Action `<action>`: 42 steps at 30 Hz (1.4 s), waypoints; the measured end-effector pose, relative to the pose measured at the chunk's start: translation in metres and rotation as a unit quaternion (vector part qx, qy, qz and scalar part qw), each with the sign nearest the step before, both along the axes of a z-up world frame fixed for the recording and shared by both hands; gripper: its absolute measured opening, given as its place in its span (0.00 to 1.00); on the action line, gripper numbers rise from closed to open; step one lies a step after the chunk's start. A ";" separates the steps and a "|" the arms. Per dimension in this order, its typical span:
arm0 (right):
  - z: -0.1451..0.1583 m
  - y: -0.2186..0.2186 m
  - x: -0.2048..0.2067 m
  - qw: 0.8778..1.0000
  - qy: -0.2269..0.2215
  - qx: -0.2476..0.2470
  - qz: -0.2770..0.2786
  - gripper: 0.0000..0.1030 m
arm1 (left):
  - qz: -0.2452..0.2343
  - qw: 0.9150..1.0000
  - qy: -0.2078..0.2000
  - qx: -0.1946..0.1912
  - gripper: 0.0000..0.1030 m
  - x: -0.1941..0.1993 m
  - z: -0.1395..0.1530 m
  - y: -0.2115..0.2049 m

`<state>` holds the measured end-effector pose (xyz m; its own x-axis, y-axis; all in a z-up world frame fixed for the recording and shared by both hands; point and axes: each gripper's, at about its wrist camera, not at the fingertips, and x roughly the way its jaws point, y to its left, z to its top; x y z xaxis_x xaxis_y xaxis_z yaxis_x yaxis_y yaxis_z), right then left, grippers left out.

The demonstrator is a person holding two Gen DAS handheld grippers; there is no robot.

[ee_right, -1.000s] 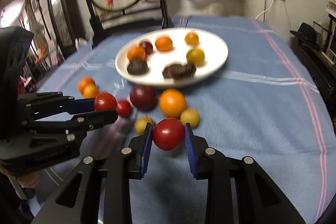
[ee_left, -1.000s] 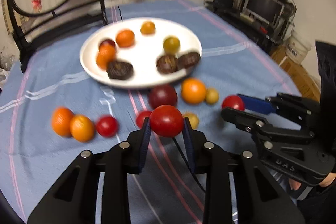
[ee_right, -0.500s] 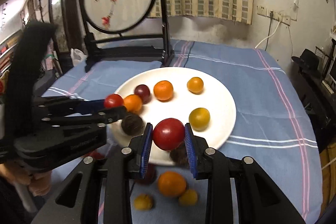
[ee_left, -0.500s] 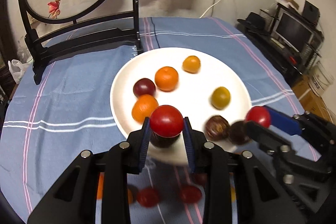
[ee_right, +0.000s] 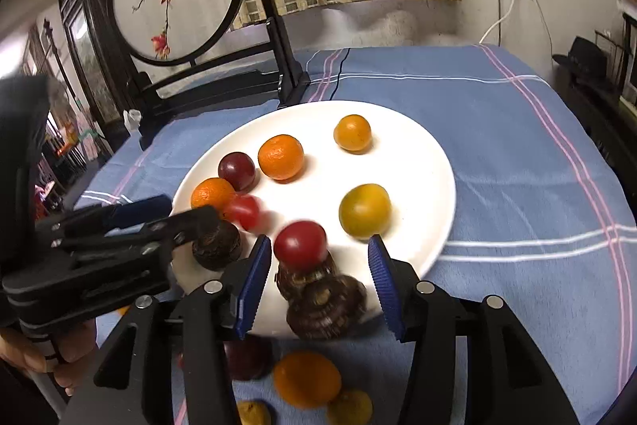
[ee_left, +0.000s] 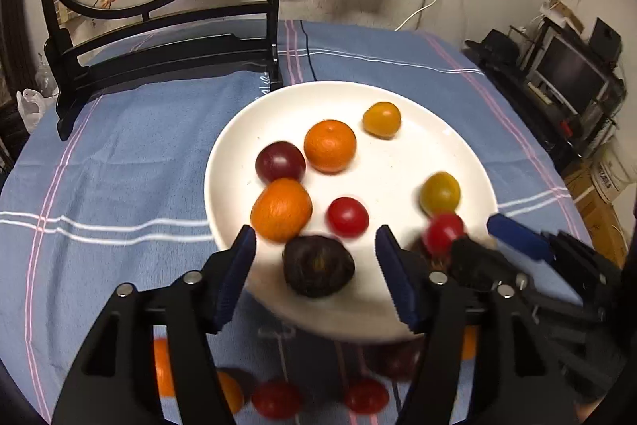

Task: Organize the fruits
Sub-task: 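Lower both red tomatoes onto the white plate and open both tools, then grasp a small yellow fruit with the right tool while the left grasps an orange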

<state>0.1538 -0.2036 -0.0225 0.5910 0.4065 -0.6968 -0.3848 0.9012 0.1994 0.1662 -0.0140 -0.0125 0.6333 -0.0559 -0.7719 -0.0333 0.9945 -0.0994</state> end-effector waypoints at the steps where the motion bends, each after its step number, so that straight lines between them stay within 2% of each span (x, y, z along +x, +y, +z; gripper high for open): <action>1: 0.002 -0.003 -0.004 1.000 -0.004 -0.001 -0.002 0.50 | 0.004 1.000 -0.003 0.001 0.66 -0.007 0.000 0.003; 6: 0.006 -0.014 -0.022 1.000 -0.015 0.005 -0.011 0.58 | 0.037 0.999 -0.014 -0.012 0.79 -0.039 0.000 0.030; 9: 0.006 -0.022 -0.040 1.000 -0.023 0.000 -0.014 0.60 | 0.054 0.998 -0.021 0.002 0.80 -0.055 -0.002 0.043; 13: 0.004 -0.032 -0.060 0.999 -0.030 0.001 -0.016 0.72 | 0.064 0.997 -0.035 0.017 0.80 -0.075 -0.003 0.055; 19: -0.006 -0.036 -0.086 1.000 -0.021 -0.001 -0.009 0.72 | 0.081 0.996 -0.023 0.001 0.85 -0.093 -0.016 0.075; 23: -0.014 -0.025 -0.099 1.000 -0.010 -0.016 0.007 0.72 | 0.093 0.996 -0.019 -0.004 0.85 -0.099 -0.019 0.084; 27: -0.015 -0.009 -0.110 0.998 -0.021 -0.044 0.027 0.72 | 0.096 0.995 -0.018 -0.009 0.85 -0.100 -0.020 0.088; 29: -0.018 0.004 -0.116 0.996 -0.028 -0.074 0.048 0.66 | 0.100 0.995 -0.018 -0.007 0.86 -0.100 -0.020 0.089; 31: -0.023 0.020 -0.118 0.991 -0.029 -0.110 0.071 0.51 | 0.104 0.994 -0.017 -0.008 0.86 -0.100 -0.020 0.091; 35: -0.034 0.038 -0.111 0.985 -0.013 -0.154 0.080 0.47 | 0.111 0.994 -0.016 0.000 0.86 -0.099 -0.021 0.092; 37: -0.040 0.039 -0.103 0.986 0.007 -0.152 0.074 0.47 | 0.112 0.994 -0.015 0.002 0.86 -0.099 -0.021 0.093; 39: -0.044 0.033 -0.098 0.990 0.015 -0.126 0.064 0.45 | 0.110 0.994 -0.014 0.000 0.86 -0.099 -0.021 0.093; 40: -0.044 0.032 -0.099 0.990 0.013 -0.126 0.059 0.35 | 0.110 0.994 -0.014 0.000 0.86 -0.099 -0.021 0.093; 42: -0.042 0.028 -0.101 0.992 0.009 -0.117 0.054 0.27 | 0.110 0.994 -0.013 -0.003 0.86 -0.100 -0.020 0.094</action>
